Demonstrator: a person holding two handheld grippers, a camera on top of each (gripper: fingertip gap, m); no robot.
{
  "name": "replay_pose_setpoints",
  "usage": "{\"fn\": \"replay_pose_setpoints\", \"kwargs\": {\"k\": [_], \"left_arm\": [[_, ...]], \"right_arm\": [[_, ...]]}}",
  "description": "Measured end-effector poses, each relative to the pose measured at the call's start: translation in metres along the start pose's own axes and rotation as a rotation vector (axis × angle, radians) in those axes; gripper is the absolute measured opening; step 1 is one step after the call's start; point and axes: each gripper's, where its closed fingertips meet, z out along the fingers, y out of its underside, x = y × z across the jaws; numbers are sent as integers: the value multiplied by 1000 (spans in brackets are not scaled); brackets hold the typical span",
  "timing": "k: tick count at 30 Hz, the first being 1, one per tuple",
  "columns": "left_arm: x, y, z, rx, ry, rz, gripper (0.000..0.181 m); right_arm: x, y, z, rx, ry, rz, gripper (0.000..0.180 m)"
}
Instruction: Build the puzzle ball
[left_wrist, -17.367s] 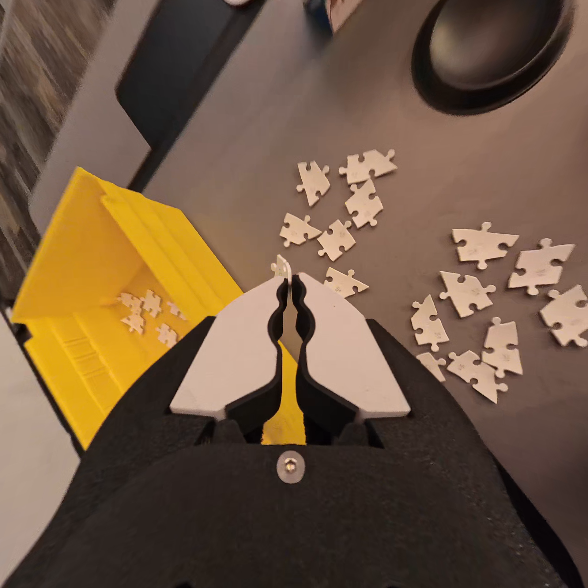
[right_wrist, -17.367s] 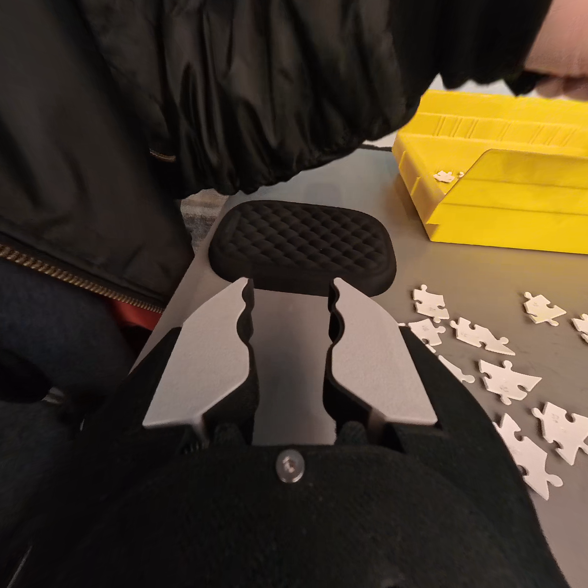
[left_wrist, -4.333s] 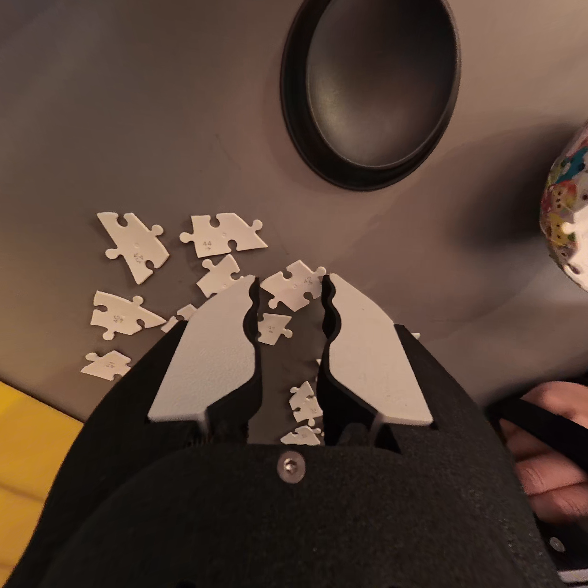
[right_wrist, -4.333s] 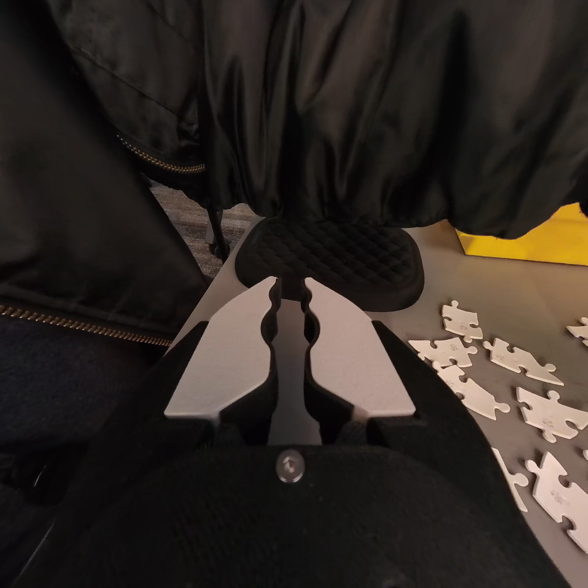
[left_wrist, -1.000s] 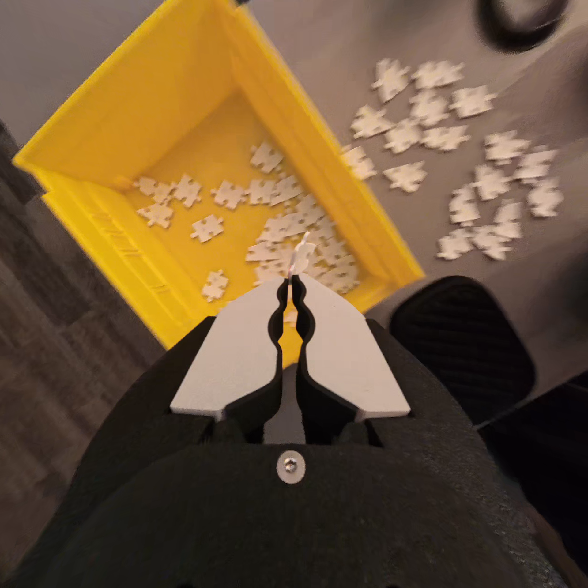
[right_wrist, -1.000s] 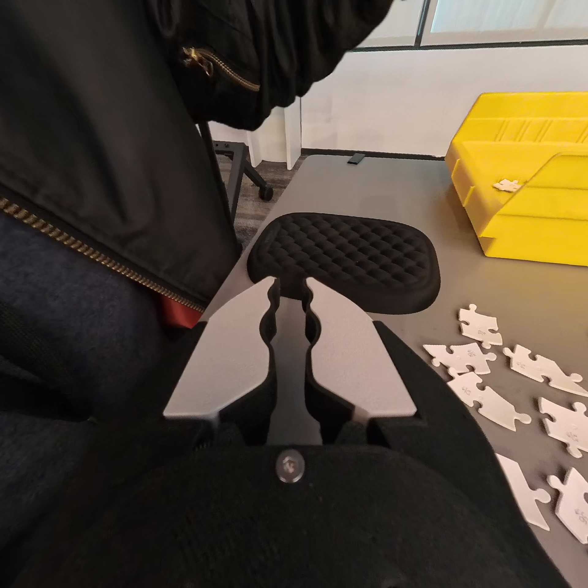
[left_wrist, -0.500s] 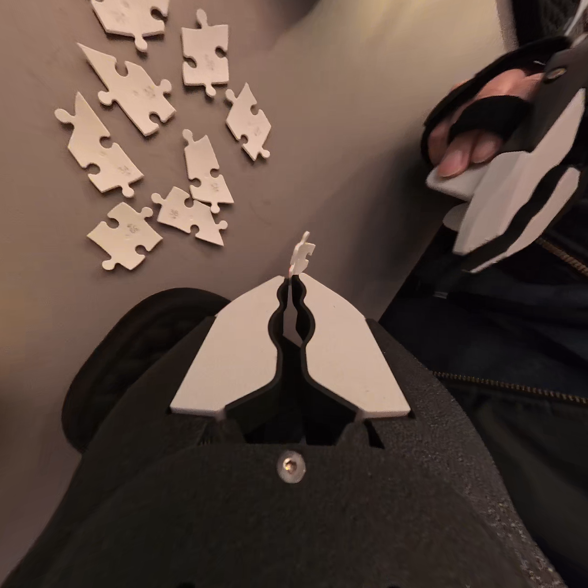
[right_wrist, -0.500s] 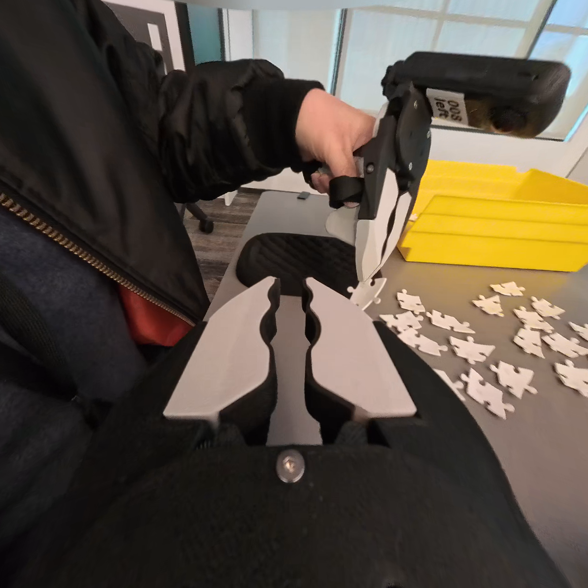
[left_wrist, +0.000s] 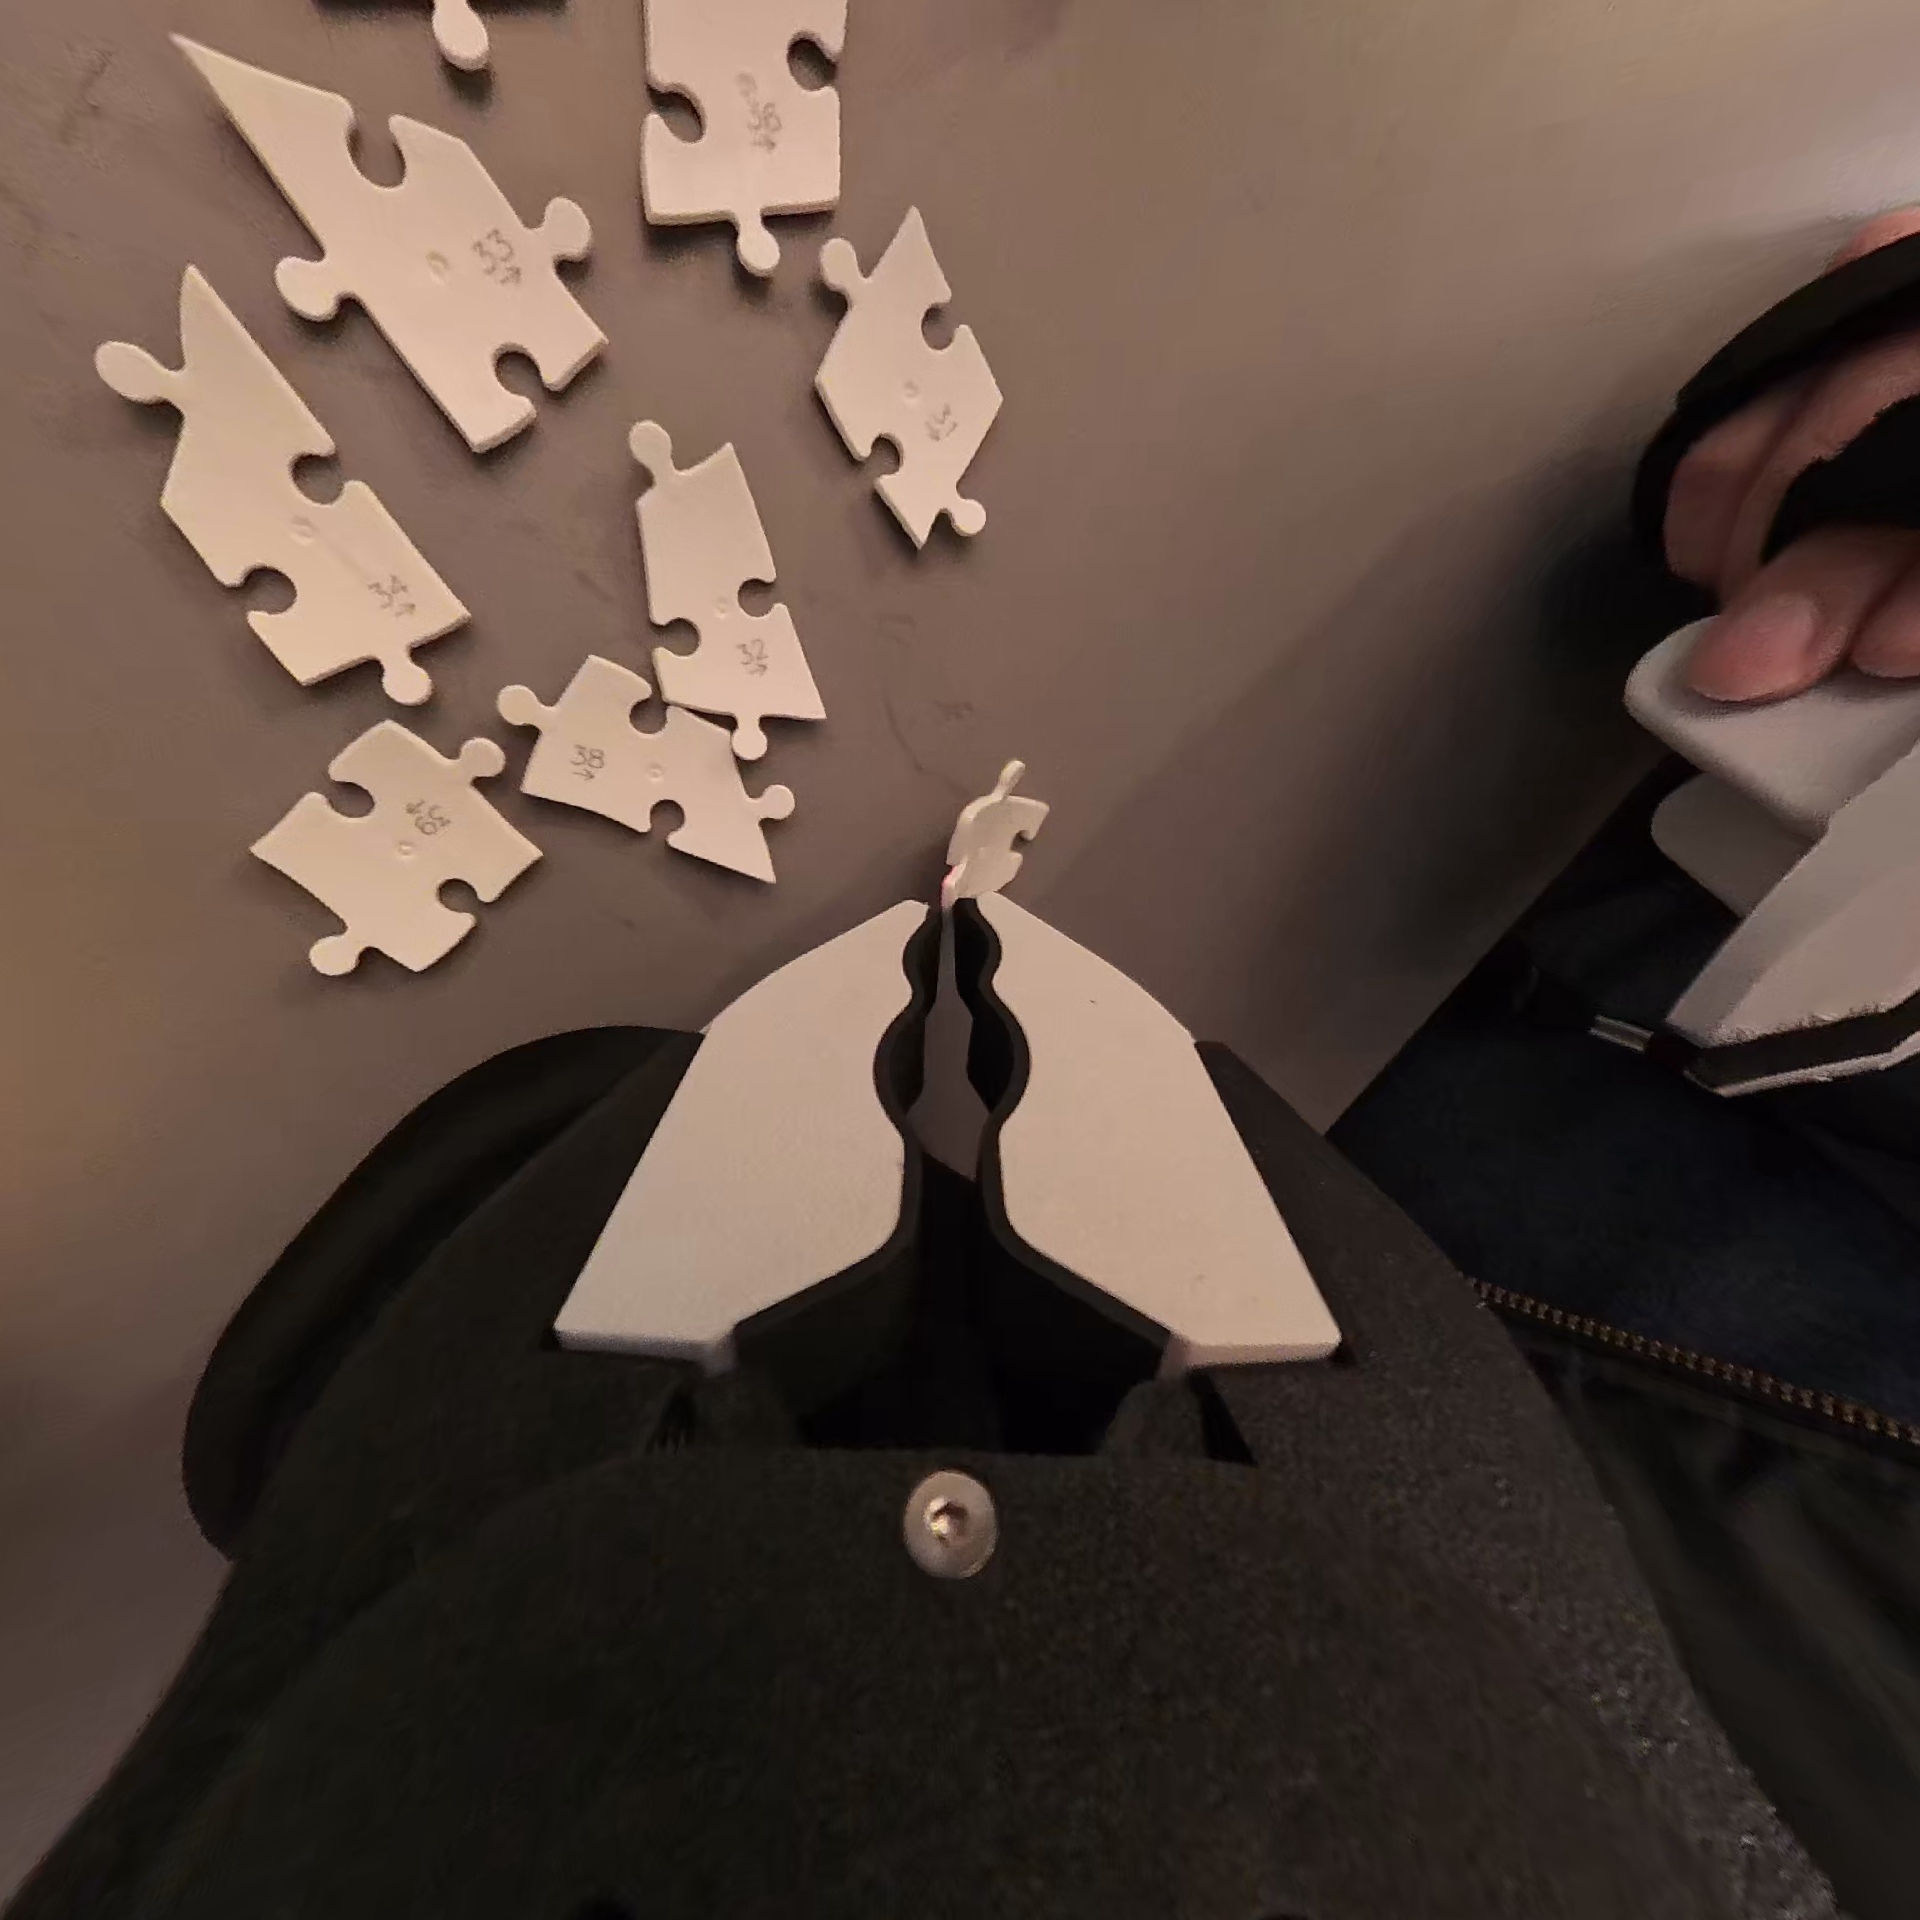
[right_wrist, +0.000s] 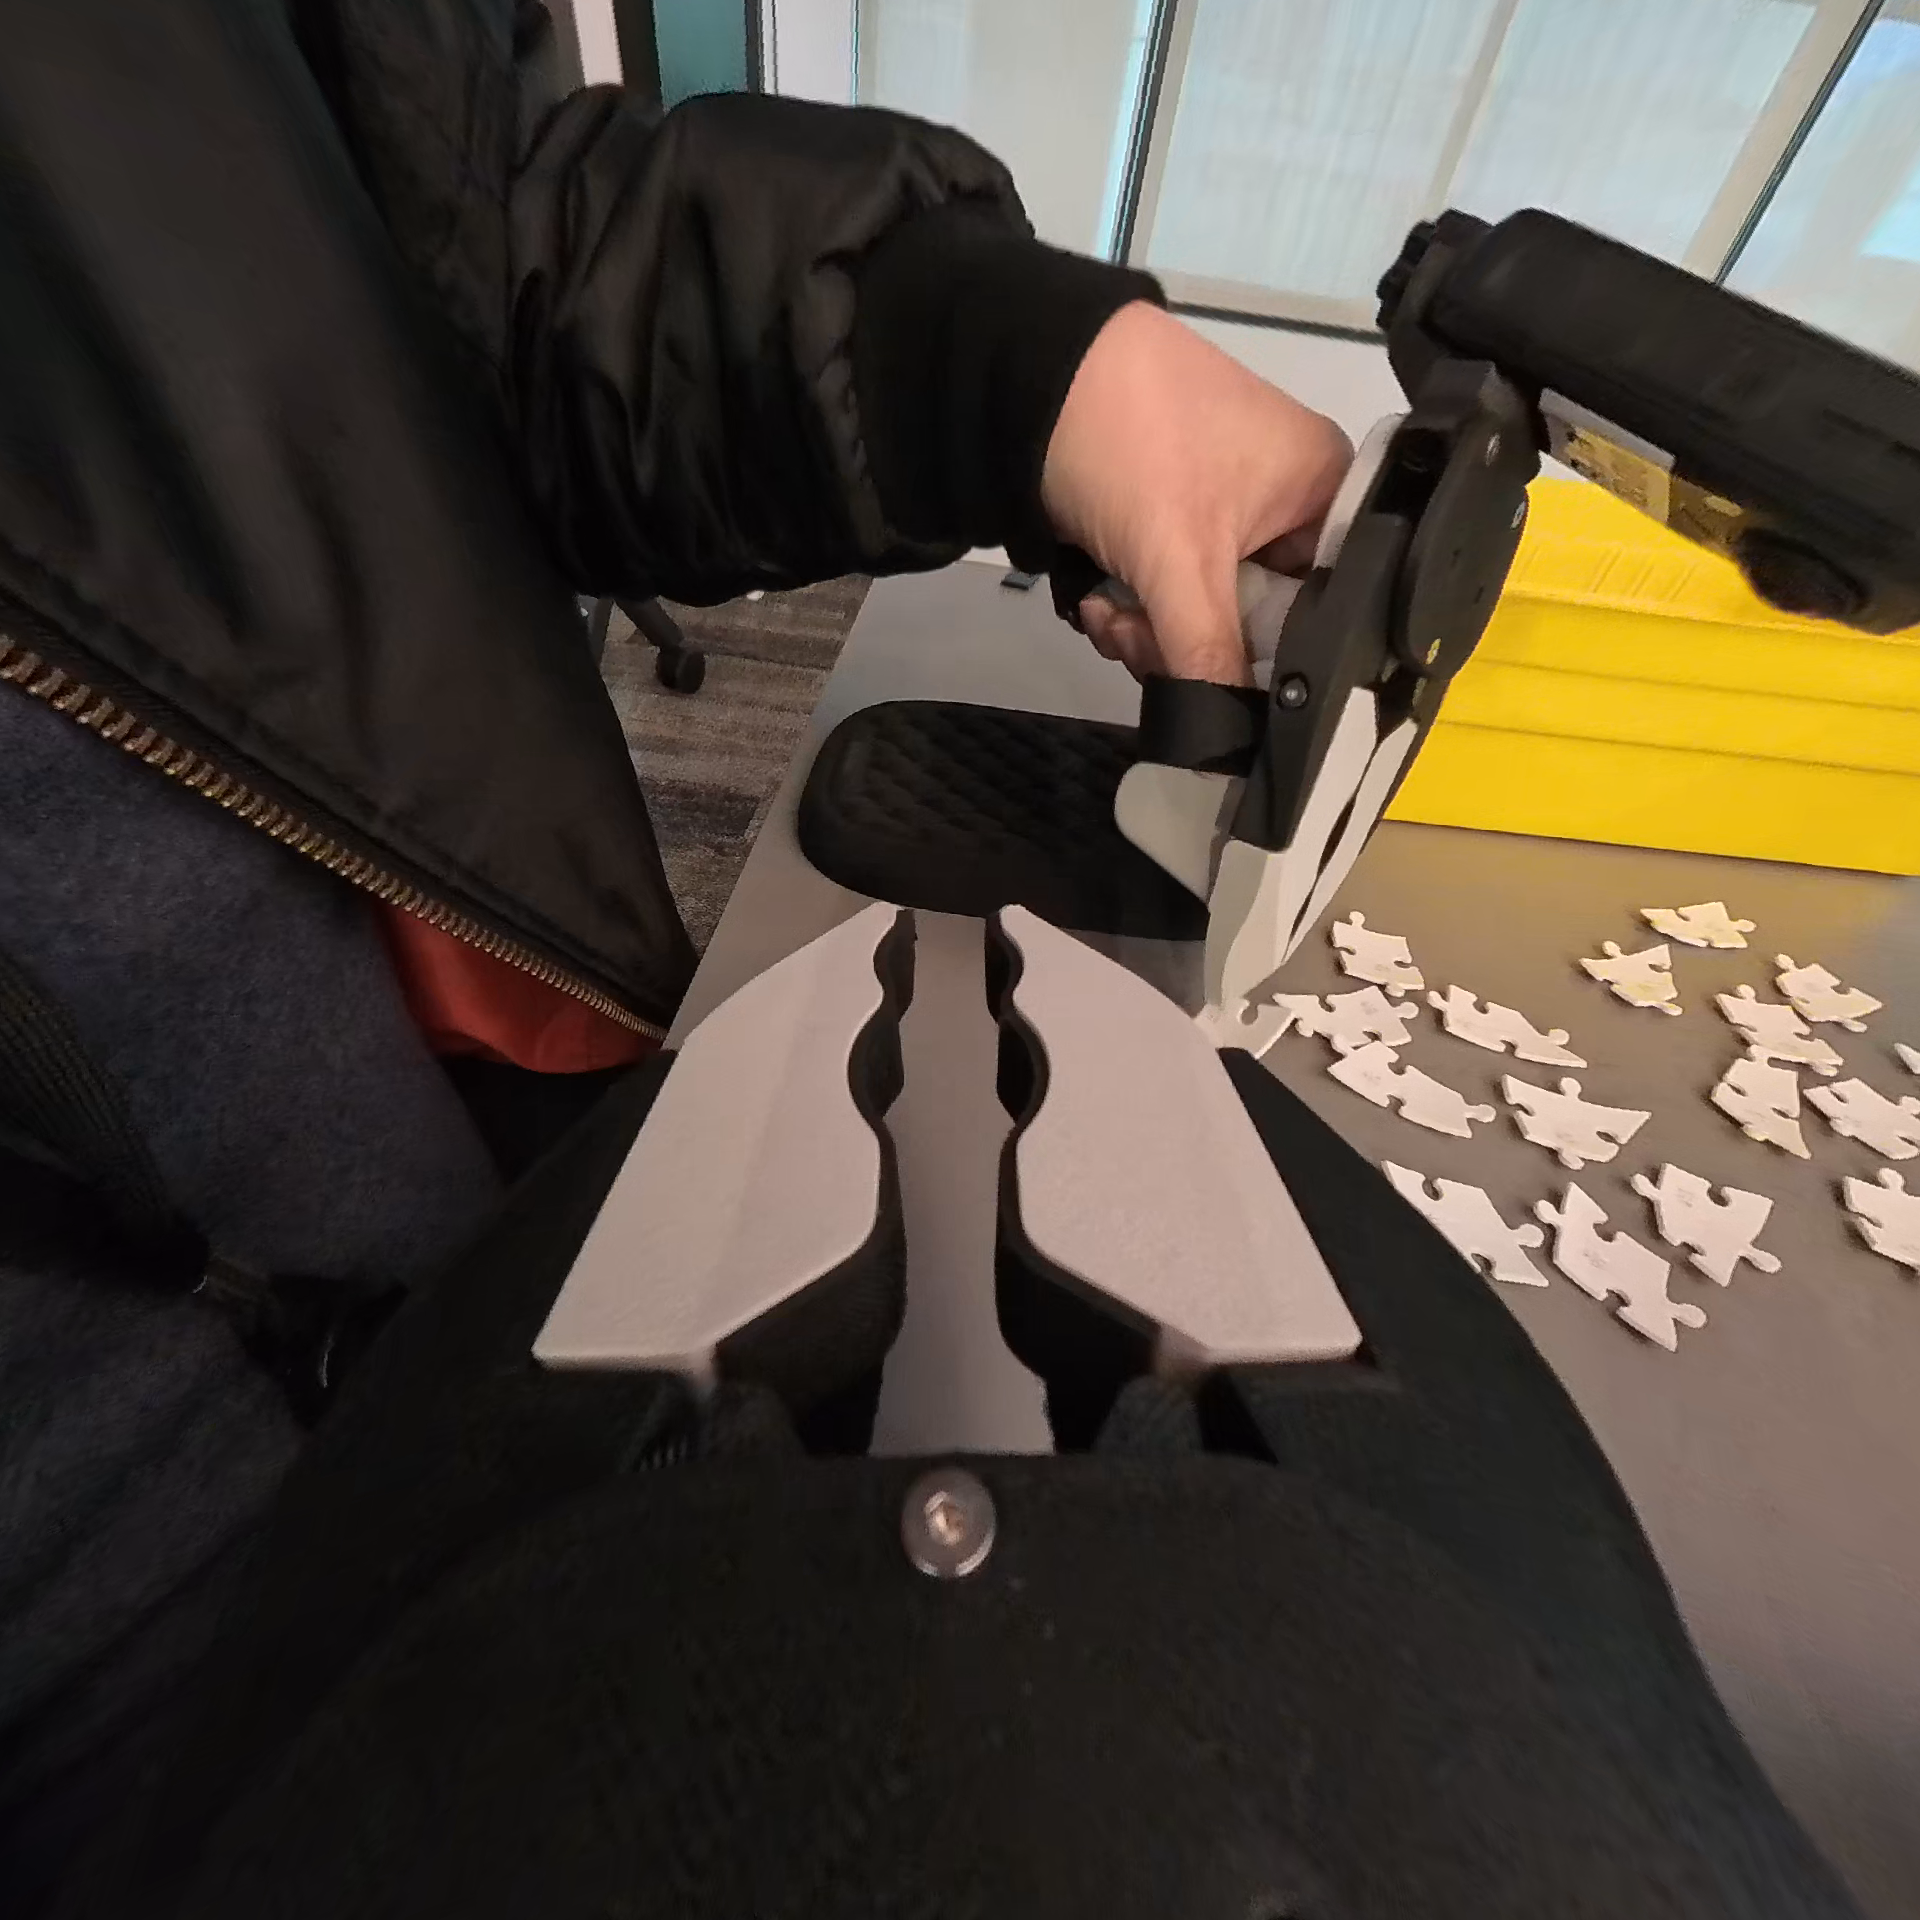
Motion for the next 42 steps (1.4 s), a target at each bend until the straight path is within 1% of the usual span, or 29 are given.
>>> {"fn": "replay_pose_setpoints", "kwargs": {"k": [2,3,5,6,8,10,12,15,16,18,19,21,24,26,27,29,34,37,40,42], "left_arm": [[-2,-2,1,14,-10,-3,3],[-4,-2,0,15,-26,-3,6],[-8,-2,-1,18,-57,-5,17],[-9,-2,-2,23,-62,-6,19],[-9,-3,-11,58,-75,-3,20],[-9,-6,-30,137,-109,4,17],[-9,-11,-60,266,-156,24,13],[-20,-18,-124,526,-278,36,12],[-25,-18,-148,619,-321,37,14],[-34,-19,-196,819,-400,59,26],[-39,-17,-219,916,-444,70,26],[-48,-12,-257,1093,-523,101,36],[-59,1,-293,1302,-630,164,38],[-66,5,-311,1421,-716,206,38],[-71,6,-315,1431,-747,220,35],[-80,3,-314,1371,-748,257,28],[-104,-16,-315,1182,-648,322,28],[-132,-25,-313,1058,-690,314,28],[-159,-32,-302,961,-689,290,27],[-174,-33,-288,853,-664,276,26]], "right_arm": [[0,0,0,1,-2,2,14],[-1,0,0,-1,-3,1,14],[-1,1,0,-5,-2,-3,14],[0,1,0,-7,0,-3,14],[0,1,0,-2,0,3,14],[2,0,-1,6,6,8,14],[3,0,-1,10,12,9,14],[7,0,-1,10,36,2,15],[8,0,-1,10,45,1,16],[14,0,-2,15,78,-1,19],[18,-1,-3,20,101,-4,20],[26,-3,-5,38,148,-8,25],[42,-5,-8,52,241,-11,34],[51,-5,-10,53,289,-15,37],[54,-5,-9,51,305,-18,37],[58,-5,-6,49,320,-33,37],[64,-9,13,66,306,-58,39],[68,-7,23,46,290,-45,37],[74,-2,31,28,274,-19,34],[78,-3,33,36,273,-14,34]]}}
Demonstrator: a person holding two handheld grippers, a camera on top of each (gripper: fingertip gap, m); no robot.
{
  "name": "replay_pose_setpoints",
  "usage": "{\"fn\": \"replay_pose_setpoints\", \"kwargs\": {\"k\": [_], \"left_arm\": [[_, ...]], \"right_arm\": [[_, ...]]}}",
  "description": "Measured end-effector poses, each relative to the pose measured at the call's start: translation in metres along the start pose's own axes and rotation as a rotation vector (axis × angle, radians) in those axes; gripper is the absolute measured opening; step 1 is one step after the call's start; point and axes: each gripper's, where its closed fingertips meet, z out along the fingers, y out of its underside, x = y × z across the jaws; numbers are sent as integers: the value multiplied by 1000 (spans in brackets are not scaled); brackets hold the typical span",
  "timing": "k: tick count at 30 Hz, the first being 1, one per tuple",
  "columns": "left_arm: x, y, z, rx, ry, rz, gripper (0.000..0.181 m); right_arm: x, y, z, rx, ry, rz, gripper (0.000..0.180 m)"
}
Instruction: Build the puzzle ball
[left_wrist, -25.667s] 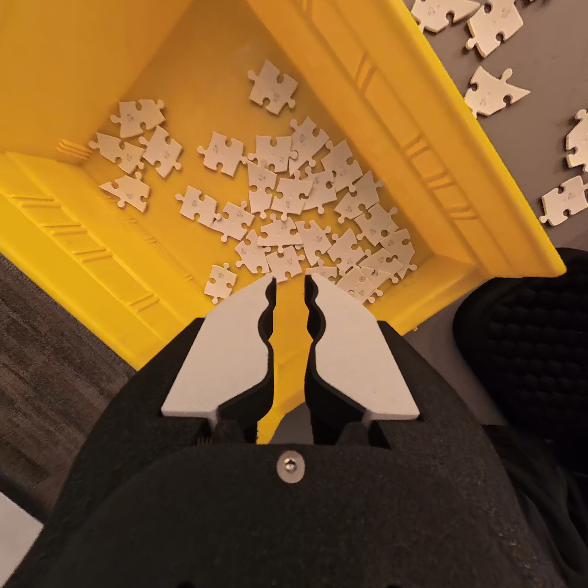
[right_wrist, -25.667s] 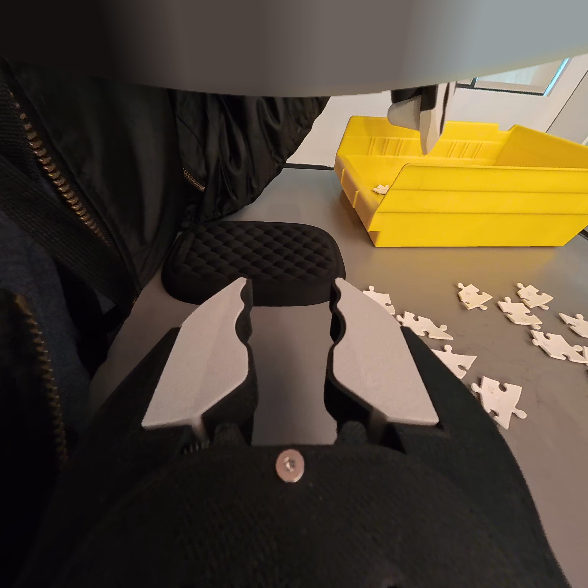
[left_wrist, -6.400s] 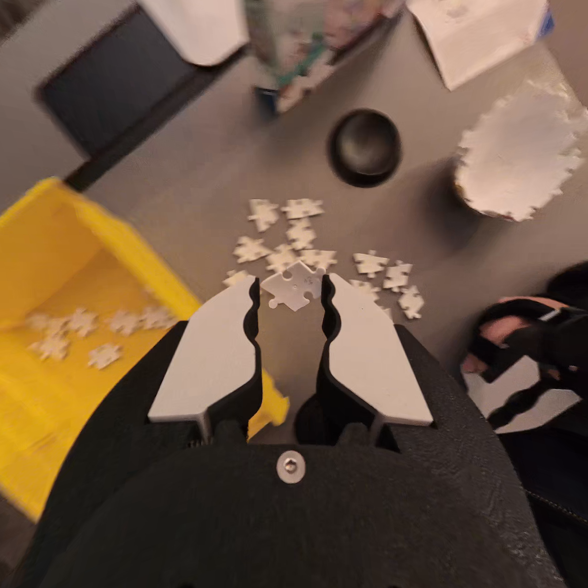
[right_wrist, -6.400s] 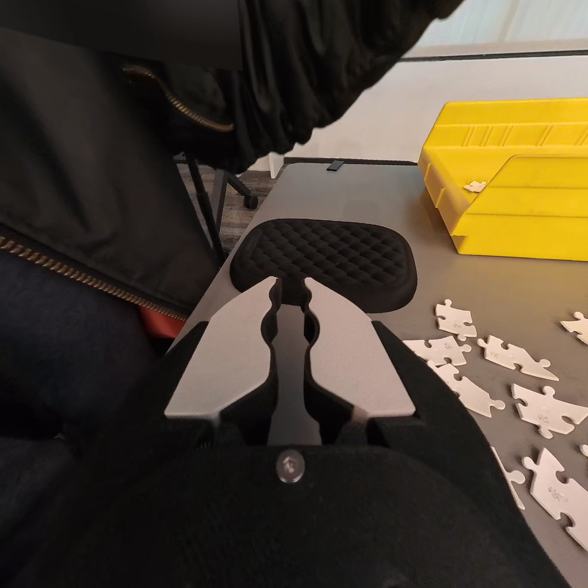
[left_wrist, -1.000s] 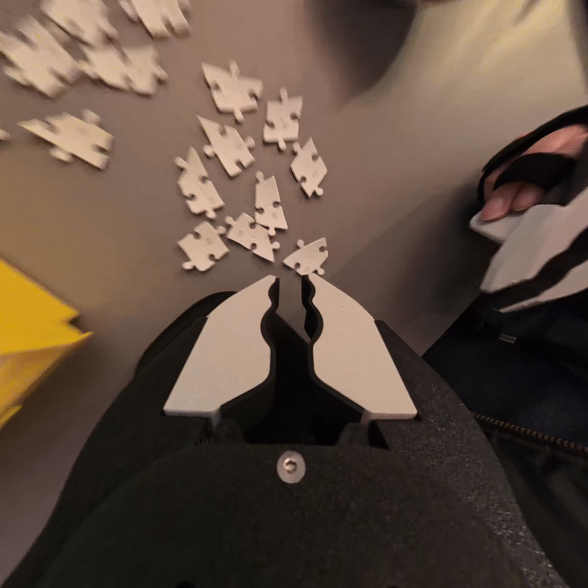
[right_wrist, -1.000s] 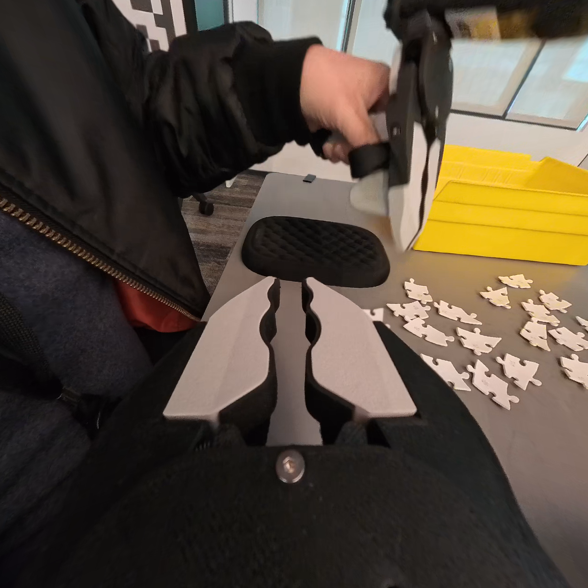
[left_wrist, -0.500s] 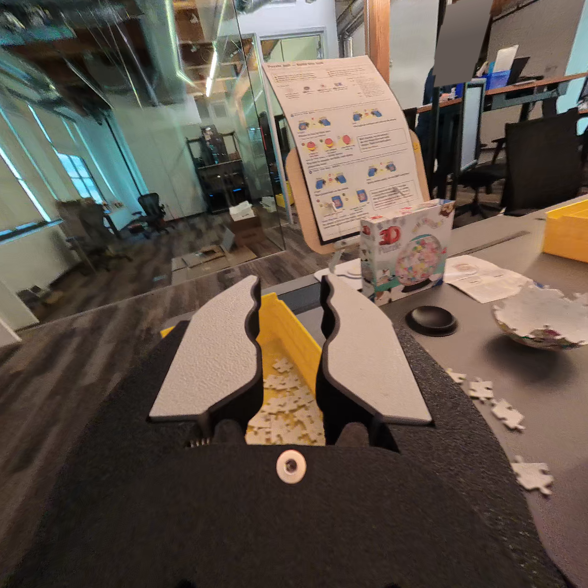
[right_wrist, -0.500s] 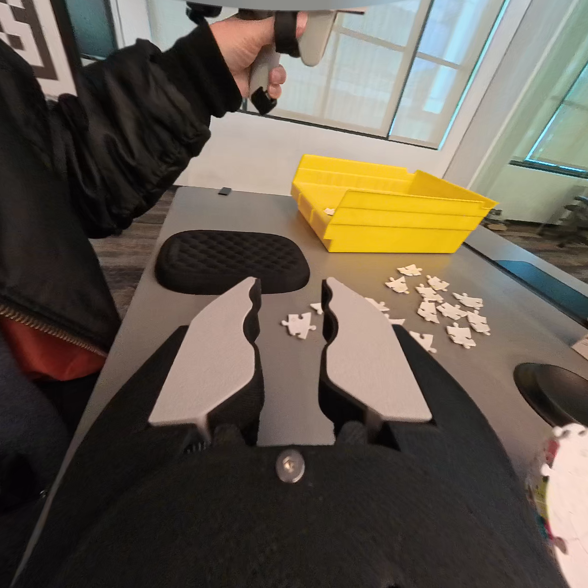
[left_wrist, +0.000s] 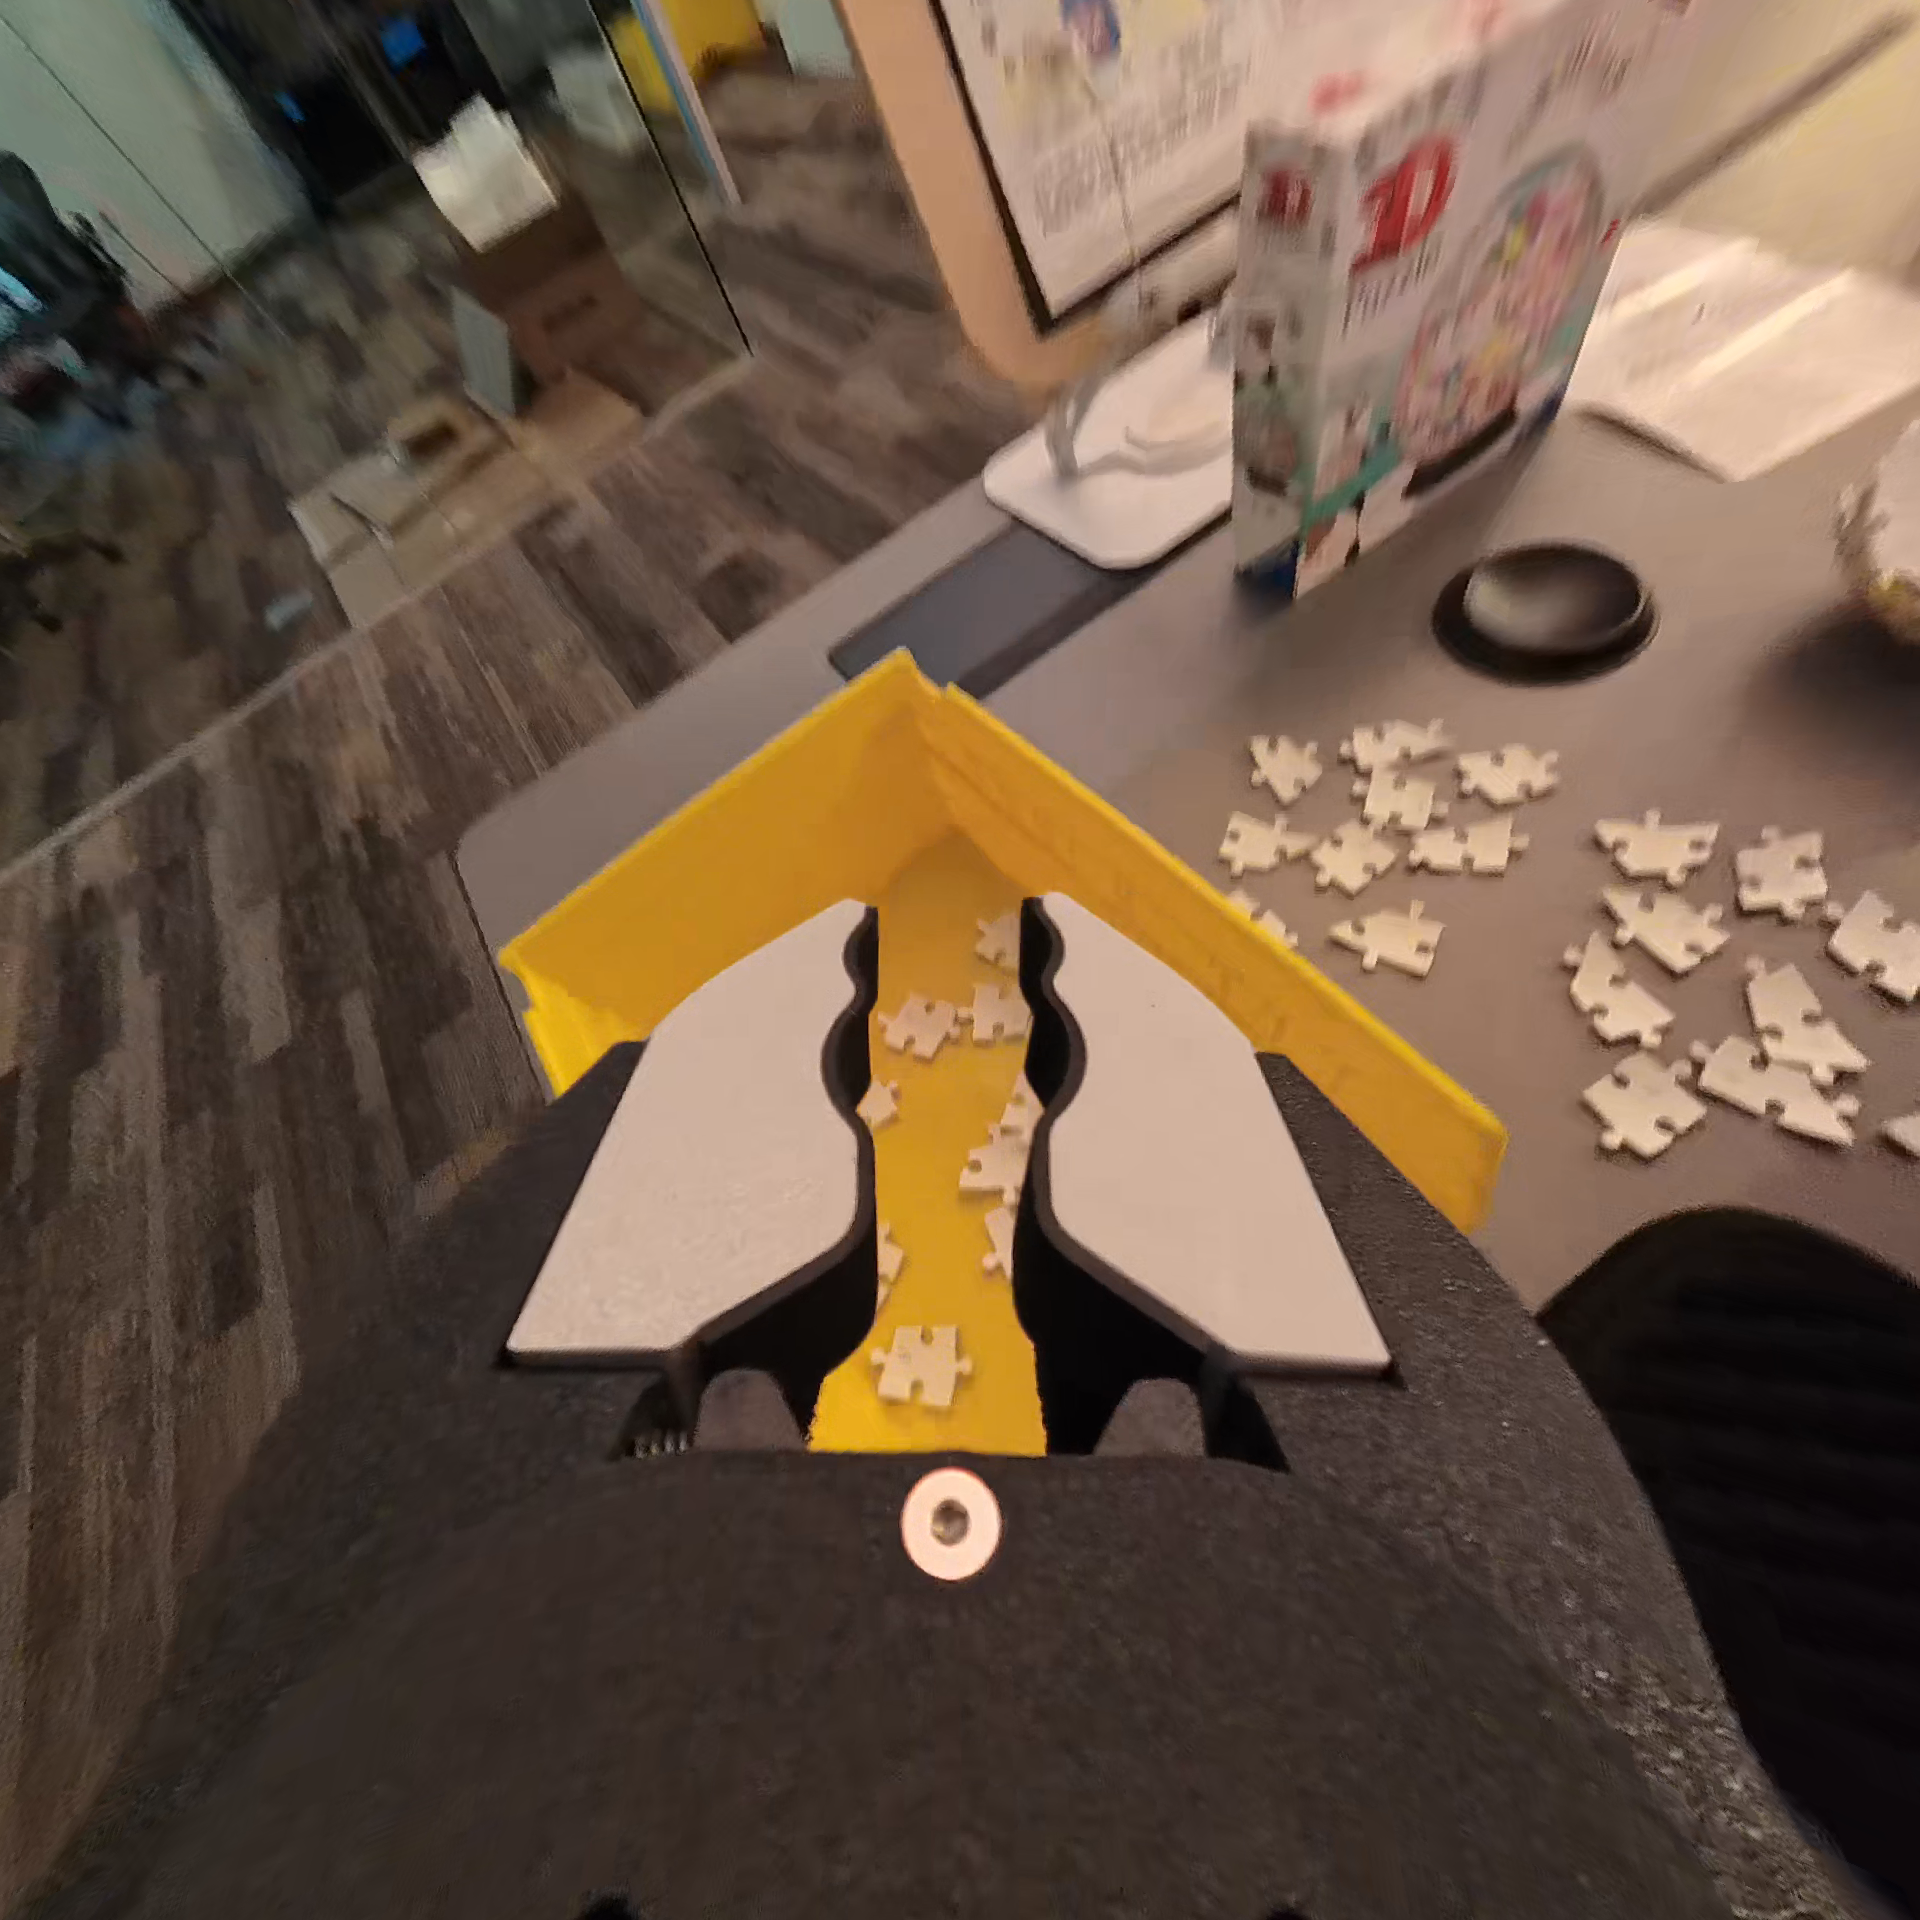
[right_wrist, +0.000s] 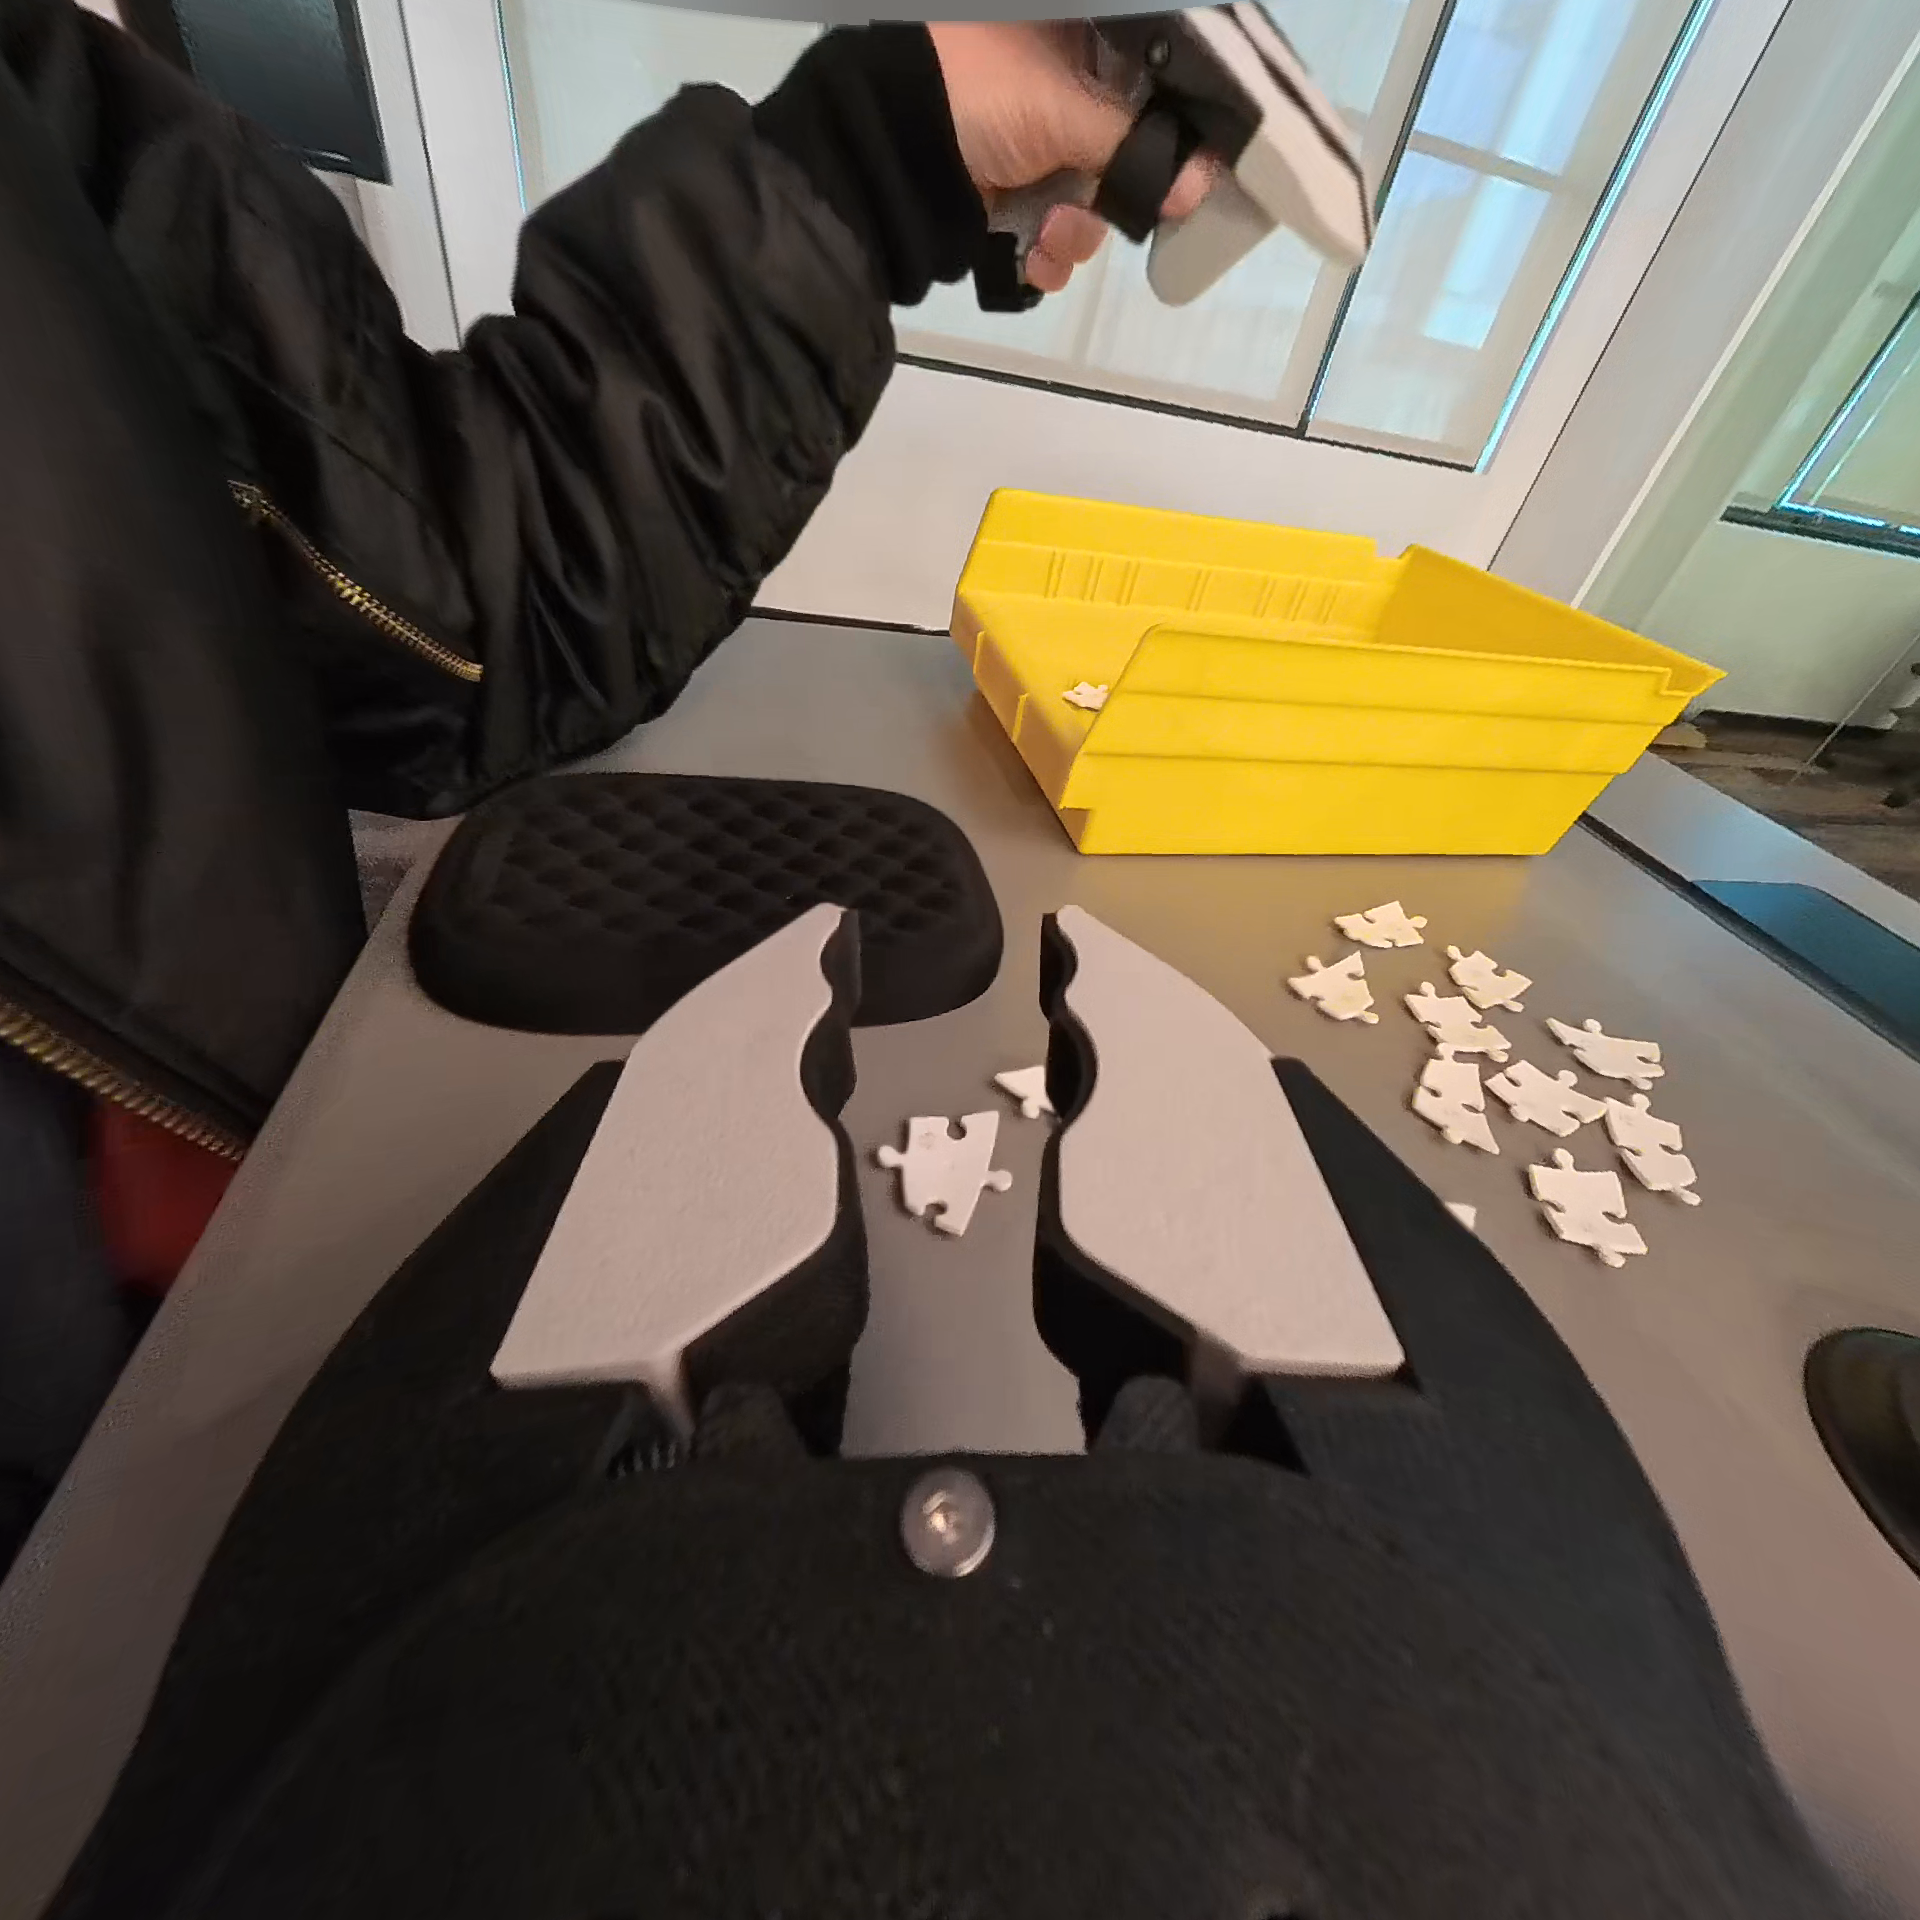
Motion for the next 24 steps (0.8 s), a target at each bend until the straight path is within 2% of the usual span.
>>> {"fn": "replay_pose_setpoints", "kwargs": {"k": [4,10,17,24], "left_arm": [[-10,36,24,-184,22,-5,25],[2,81,58,-385,157,7,23],[12,106,86,-470,225,104,33],[24,135,112,-542,316,84,42]], "right_arm": [[1,1,7,-3,-25,20,34],[-8,4,10,-17,-83,47,34],[-12,8,9,-30,-132,84,34],[-9,7,6,-18,-139,116,34]]}}
